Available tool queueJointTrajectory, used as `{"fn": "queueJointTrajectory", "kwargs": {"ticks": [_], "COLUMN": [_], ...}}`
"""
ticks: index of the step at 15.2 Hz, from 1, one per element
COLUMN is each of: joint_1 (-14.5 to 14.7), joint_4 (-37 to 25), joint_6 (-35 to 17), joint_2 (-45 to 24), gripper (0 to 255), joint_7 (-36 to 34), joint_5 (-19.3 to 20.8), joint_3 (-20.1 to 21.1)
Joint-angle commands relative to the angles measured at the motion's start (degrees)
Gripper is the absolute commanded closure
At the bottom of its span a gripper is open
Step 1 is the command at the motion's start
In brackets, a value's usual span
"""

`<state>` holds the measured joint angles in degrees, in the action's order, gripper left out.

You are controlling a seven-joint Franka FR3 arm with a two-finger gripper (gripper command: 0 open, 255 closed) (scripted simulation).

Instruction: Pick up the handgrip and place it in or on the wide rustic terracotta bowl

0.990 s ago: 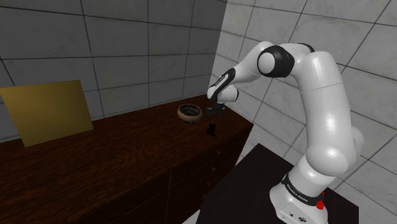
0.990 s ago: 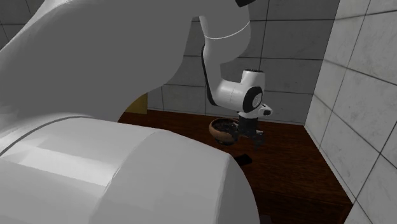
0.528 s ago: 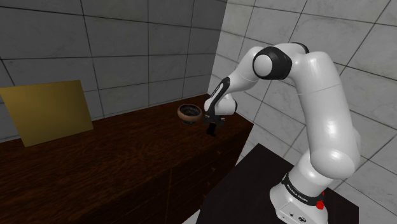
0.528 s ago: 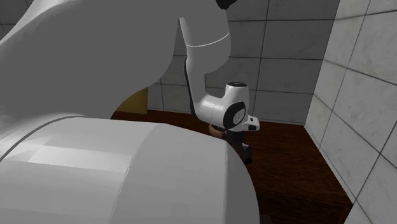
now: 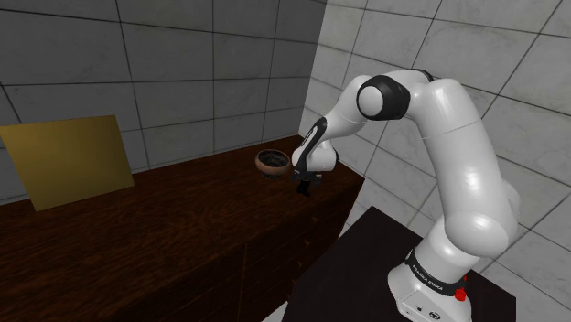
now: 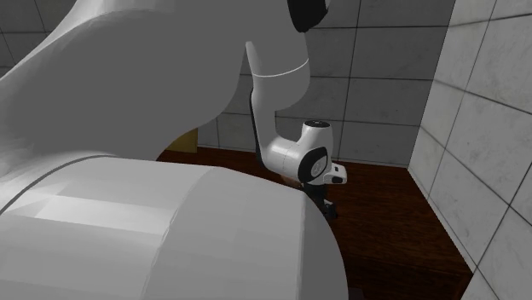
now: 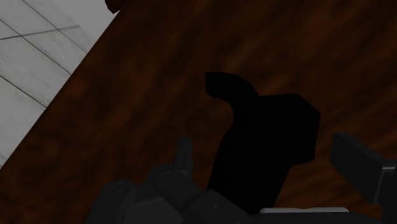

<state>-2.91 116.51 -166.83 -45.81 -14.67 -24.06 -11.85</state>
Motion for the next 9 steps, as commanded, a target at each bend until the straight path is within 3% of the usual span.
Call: {"fn": "queueJointTrajectory", "kwargs": {"ticks": [1, 4, 5, 9], "joint_1": [-0.03, -0.03, -0.03, -0.02], "joint_4": [-0.11, -0.09, -0.09, -0.09], "joint_6": [-0.01, -0.01, -0.01, -0.01], "joint_2": [-0.10, -0.09, -0.09, -0.08], "gripper": [0, 0, 255, 255], "joint_7": [0.00, 0.00, 0.00, 0.00], "joint_5": [-0.01, -0.01, -0.01, -0.01], "joint_3": [0.03, 0.02, 0.02, 0.02]}}
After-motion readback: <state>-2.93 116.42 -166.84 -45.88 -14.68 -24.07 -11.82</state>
